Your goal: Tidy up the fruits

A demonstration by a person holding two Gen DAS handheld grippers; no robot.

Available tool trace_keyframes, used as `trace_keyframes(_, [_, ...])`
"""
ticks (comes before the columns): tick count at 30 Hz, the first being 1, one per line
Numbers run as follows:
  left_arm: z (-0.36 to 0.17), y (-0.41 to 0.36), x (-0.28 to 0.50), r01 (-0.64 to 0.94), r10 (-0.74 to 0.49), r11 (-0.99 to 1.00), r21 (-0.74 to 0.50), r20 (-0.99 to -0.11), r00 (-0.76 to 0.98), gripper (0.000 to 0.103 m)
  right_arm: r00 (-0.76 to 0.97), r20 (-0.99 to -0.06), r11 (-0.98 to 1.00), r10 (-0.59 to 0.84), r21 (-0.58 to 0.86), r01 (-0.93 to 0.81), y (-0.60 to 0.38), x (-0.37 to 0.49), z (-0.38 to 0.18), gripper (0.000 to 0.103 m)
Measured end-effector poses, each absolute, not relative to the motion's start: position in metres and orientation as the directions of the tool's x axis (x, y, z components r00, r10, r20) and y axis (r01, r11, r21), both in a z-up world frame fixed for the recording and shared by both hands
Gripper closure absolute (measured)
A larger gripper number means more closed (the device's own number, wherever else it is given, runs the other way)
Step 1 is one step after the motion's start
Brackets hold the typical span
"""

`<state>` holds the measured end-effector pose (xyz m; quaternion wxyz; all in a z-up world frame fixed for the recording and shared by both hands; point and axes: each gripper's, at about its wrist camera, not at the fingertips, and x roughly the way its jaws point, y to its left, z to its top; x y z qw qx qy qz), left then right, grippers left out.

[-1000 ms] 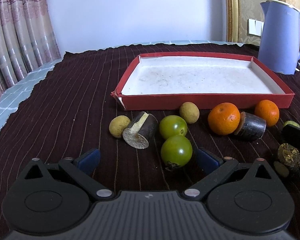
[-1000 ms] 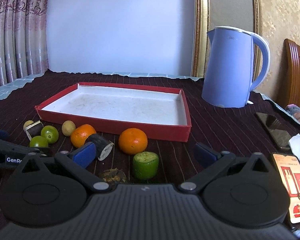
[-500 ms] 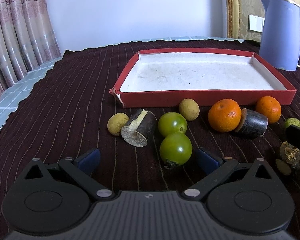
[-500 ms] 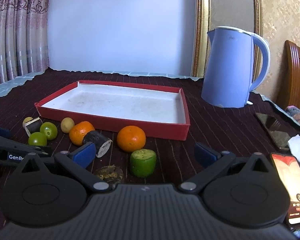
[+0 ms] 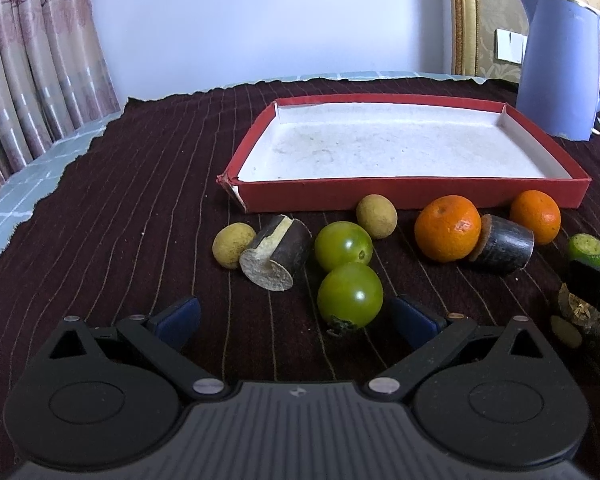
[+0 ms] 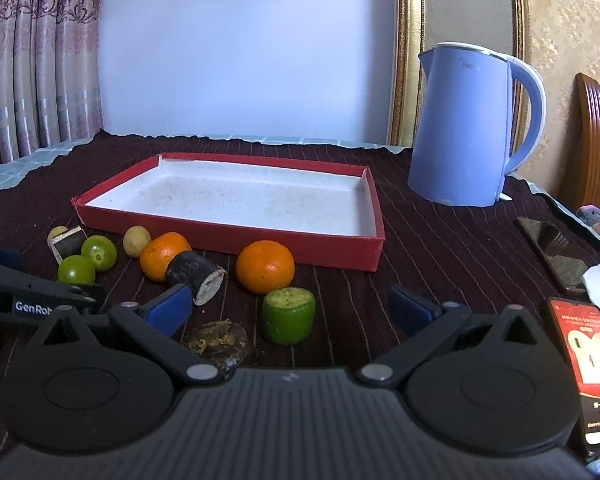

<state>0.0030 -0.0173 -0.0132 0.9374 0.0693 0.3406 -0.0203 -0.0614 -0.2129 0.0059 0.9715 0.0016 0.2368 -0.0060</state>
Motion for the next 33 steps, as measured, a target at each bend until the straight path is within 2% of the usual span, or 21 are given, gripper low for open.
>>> trace_keyframes(5, [-0.014, -0.016, 0.004, 0.084, 0.008, 0.990, 0.111, -0.644, 0.765, 0.000, 0.883, -0.469, 1.000, -0.012, 0.000, 0.014, -0.216, -0.060, 0.005, 0.008])
trace_keyframes(13, [-0.009, 0.004, -0.003, 0.110, -0.071, 0.994, 0.022, -0.640, 0.766, 0.000, 0.891, -0.455, 1.000, -0.012, 0.007, 0.017, -0.230, -0.068, 0.012, 0.008])
trace_keyframes(21, [-0.004, 0.007, -0.019, 0.146, -0.065, 0.985, 0.095, -0.575, 0.815, 0.000, 0.885, -0.465, 0.997, 0.034, -0.042, -0.061, -0.227, -0.079, 0.013, 0.015])
trace_keyframes(24, [-0.004, 0.006, -0.020, 0.168, -0.084, 0.981, 0.093, -0.582, 0.809, 0.000, 0.877, -0.478, 0.996, 0.049, -0.037, -0.076, -0.224, -0.076, 0.010, 0.019])
trace_keyframes(33, [-0.006, 0.001, -0.020, 0.224, -0.142, 0.972, 0.073, -0.580, 0.802, 0.001, 0.864, -0.478, 0.980, 0.160, -0.031, -0.198, -0.210, -0.088, 0.014, 0.020])
